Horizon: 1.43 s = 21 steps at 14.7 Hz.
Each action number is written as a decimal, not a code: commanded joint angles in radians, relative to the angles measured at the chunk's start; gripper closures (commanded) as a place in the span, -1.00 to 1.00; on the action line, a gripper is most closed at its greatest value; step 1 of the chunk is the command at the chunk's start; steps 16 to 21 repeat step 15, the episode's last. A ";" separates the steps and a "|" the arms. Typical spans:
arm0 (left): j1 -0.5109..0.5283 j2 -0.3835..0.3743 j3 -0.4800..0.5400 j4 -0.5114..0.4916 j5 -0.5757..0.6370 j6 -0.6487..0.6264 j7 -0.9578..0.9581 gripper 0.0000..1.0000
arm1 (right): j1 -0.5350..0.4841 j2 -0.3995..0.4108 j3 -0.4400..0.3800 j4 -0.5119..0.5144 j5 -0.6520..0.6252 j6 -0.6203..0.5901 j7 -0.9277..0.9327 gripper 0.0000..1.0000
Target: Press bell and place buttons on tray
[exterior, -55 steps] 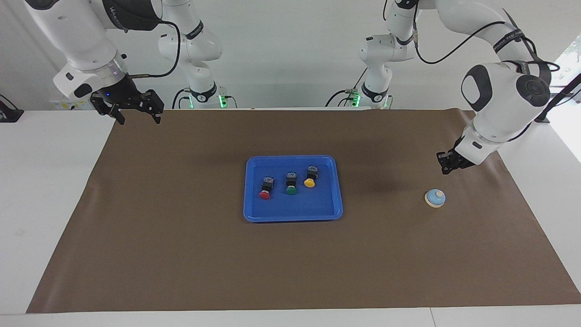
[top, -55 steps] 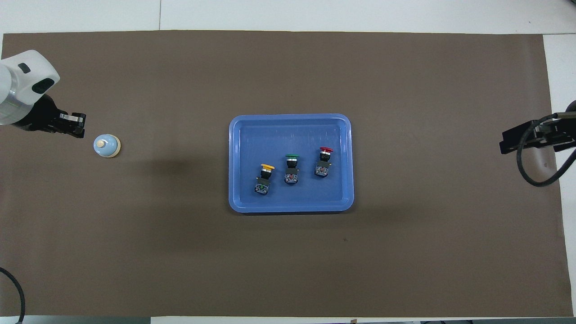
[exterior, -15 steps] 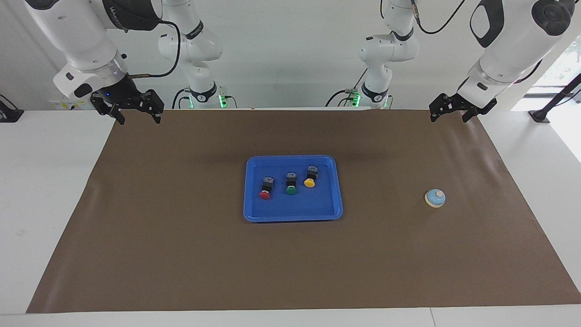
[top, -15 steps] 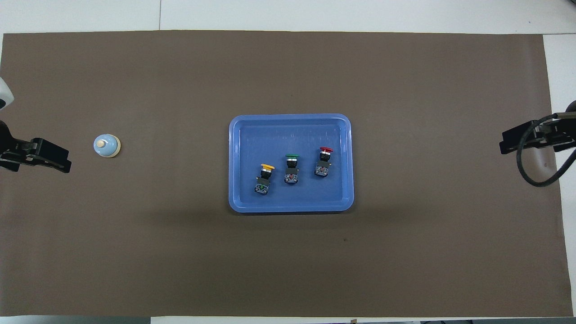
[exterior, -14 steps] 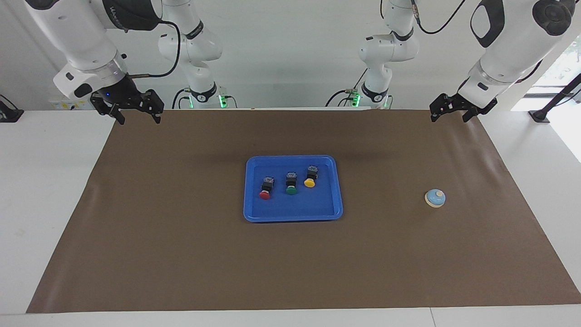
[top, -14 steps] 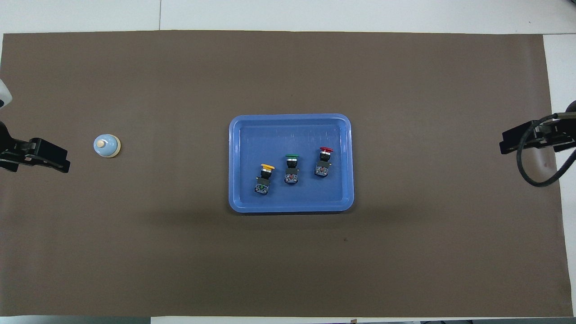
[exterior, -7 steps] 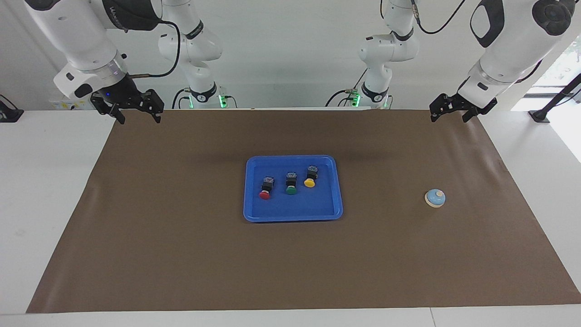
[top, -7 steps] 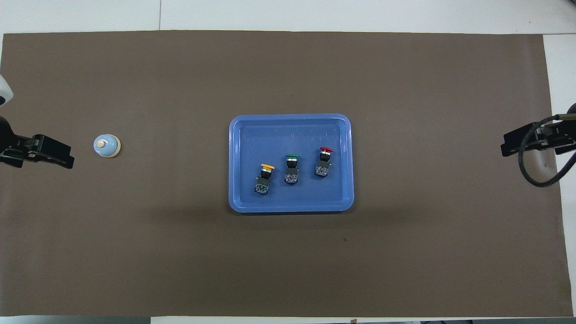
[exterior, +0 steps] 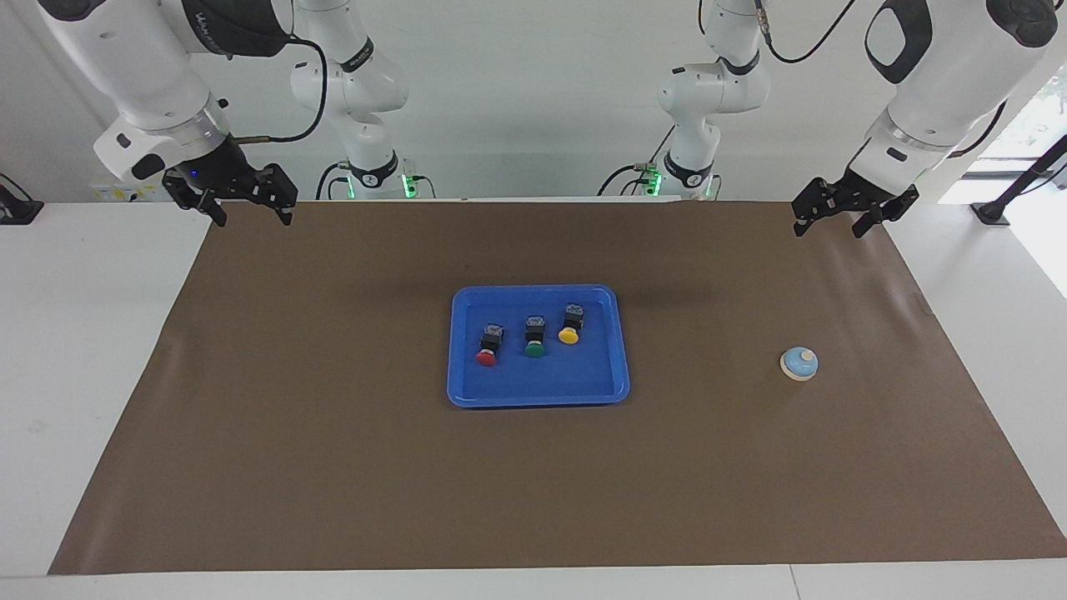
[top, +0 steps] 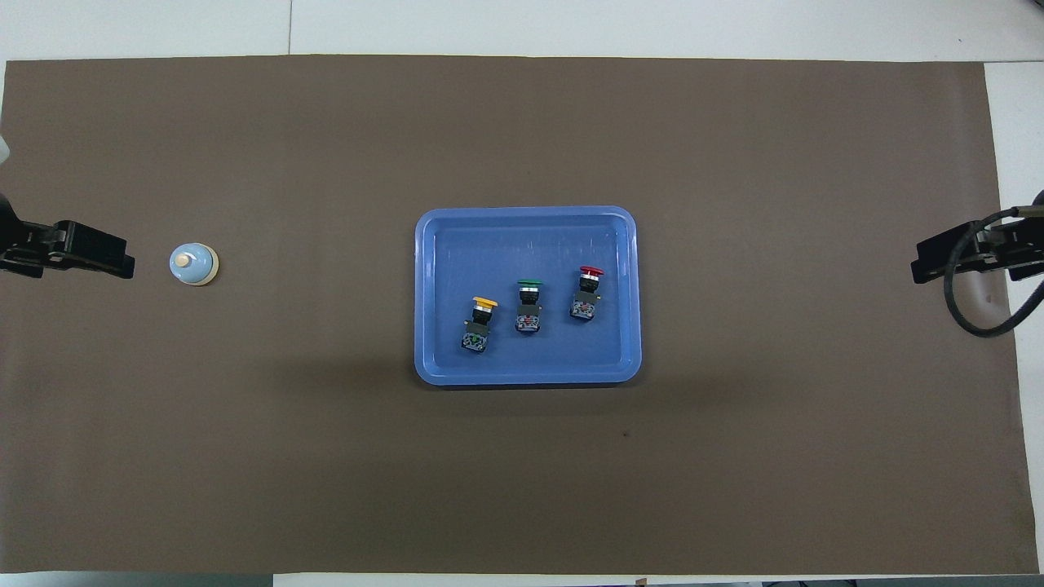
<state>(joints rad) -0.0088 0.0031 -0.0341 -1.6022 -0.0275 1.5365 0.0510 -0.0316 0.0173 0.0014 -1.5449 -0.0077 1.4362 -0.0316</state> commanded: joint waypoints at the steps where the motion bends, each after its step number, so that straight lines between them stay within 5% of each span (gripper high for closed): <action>1: -0.005 -0.009 0.007 -0.013 -0.023 0.017 -0.010 -1.00 | -0.016 -0.025 0.012 -0.024 -0.011 -0.002 -0.021 -1.00; 21: -0.008 -0.009 0.008 -0.013 -0.017 0.019 -0.008 -1.00 | -0.004 -0.026 0.016 -0.032 -0.009 0.009 -0.016 -1.00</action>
